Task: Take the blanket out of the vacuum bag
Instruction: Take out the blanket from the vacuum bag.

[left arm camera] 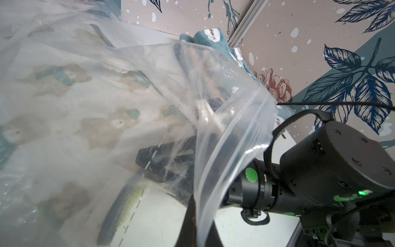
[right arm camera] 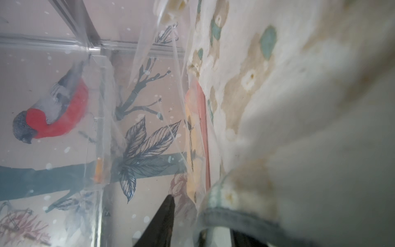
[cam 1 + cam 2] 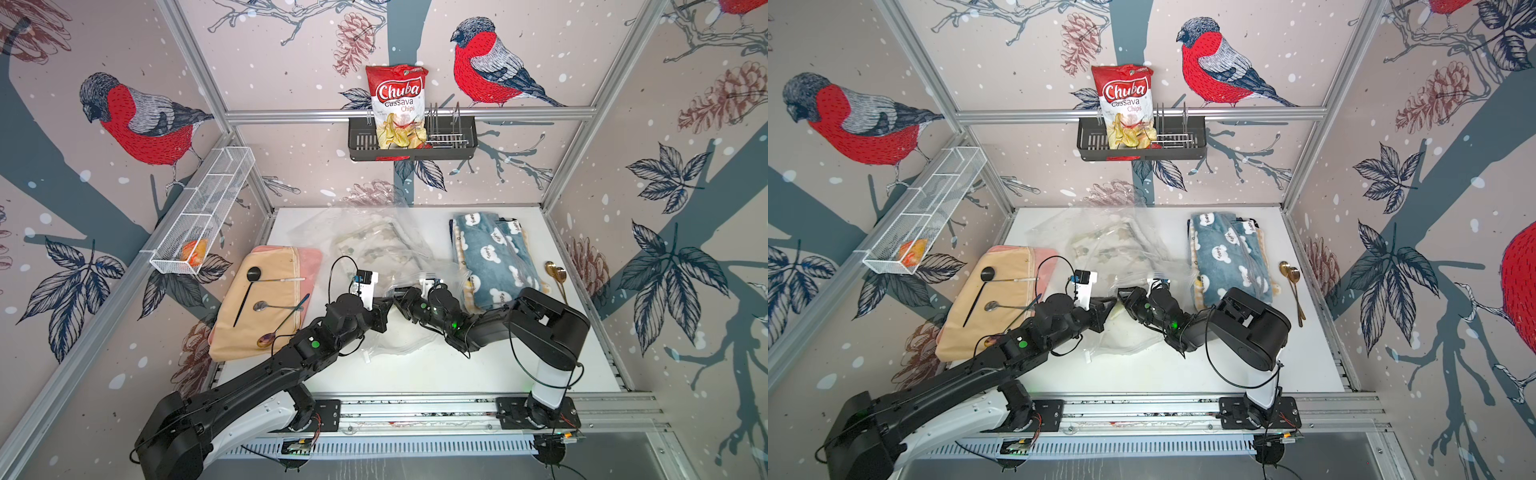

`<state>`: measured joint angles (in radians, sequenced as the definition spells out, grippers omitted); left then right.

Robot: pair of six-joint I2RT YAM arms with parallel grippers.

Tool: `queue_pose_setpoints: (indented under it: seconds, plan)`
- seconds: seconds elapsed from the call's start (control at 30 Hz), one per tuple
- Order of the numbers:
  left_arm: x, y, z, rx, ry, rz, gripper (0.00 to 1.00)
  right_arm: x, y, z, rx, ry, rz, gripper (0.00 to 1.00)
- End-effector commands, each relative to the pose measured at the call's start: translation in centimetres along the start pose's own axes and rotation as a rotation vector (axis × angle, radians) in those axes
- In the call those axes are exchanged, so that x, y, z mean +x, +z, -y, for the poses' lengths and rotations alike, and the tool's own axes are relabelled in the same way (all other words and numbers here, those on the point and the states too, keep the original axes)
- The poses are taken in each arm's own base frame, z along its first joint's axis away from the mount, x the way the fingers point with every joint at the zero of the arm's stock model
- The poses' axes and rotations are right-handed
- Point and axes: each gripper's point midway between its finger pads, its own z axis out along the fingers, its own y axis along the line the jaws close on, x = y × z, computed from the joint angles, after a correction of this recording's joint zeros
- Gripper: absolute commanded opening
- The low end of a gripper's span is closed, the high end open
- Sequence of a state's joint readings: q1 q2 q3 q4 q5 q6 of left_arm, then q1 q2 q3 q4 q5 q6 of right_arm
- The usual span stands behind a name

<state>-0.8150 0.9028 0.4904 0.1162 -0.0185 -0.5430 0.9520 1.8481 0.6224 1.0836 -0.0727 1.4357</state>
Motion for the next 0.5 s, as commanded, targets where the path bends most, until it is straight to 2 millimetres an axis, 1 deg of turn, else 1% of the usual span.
queue_pose_setpoints:
  seconds: [0.0, 0.1, 0.37, 0.47]
  plan:
    - [-0.7, 0.0, 0.7, 0.033, 0.002, 0.026, 0.02, 0.2, -0.1, 0.9, -0.001, 0.021, -0.004, 0.44]
    - [-0.6, 0.1, 0.7, 0.032, 0.002, 0.020, 0.02, 0.3, -0.2, 1.9, 0.012, 0.037, -0.003, 0.45]
    - [-0.6, 0.1, 0.6, 0.029, 0.002, 0.022, 0.02, -1.6, 0.5, 3.4, 0.051, 0.034, 0.036, 0.46]
    - [-0.6, 0.1, 0.6, 0.031, 0.002, 0.023, 0.02, -1.5, 0.9, 4.3, 0.085, 0.030, 0.031, 0.48]
